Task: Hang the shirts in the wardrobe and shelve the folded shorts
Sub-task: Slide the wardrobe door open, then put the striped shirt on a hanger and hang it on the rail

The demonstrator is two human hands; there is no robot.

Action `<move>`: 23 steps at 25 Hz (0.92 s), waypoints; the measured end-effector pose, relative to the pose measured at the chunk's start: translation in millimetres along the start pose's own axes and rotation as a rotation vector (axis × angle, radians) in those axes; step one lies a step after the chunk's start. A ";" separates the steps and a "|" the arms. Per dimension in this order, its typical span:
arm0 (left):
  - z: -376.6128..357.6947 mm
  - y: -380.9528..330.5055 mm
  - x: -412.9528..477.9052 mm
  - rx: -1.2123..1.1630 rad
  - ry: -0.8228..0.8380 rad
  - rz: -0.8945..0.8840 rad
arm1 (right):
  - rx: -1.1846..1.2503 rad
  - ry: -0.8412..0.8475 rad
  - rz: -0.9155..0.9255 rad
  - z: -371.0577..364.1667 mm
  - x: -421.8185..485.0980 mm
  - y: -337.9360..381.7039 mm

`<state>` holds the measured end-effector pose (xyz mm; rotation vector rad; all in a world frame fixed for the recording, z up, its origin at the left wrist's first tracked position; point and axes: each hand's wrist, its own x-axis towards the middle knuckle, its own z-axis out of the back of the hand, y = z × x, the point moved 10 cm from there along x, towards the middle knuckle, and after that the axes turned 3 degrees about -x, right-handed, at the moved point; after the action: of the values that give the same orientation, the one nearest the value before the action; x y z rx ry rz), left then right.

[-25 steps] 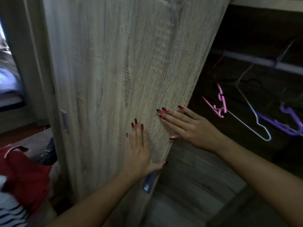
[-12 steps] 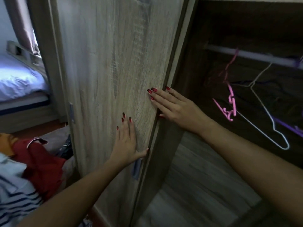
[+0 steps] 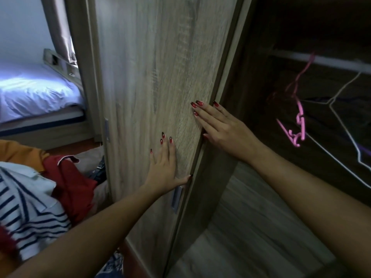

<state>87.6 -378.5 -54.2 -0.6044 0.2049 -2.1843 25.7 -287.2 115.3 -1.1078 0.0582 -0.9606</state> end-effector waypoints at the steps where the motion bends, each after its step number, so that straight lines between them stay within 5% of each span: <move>1: 0.1 1.1 -1.3 0.002 0.002 0.015 | 0.015 0.007 -0.021 0.1 0.7 1.9; 6: -1.0 28.4 -37.1 0.088 0.013 0.087 | 0.228 0.000 -0.149 -5.9 -3.6 39.3; 14: 22.0 179.4 -220.9 0.147 0.049 0.519 | 0.737 0.061 -0.131 -45.7 26.5 195.3; 23: 139.1 322.8 -329.3 0.121 -0.170 0.833 | 1.219 0.235 -0.063 -44.0 150.3 364.3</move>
<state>553.9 -321.3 -160.1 -0.5094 0.1876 -1.3263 324.2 -383.0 -127.5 0.1264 -0.3378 -0.9371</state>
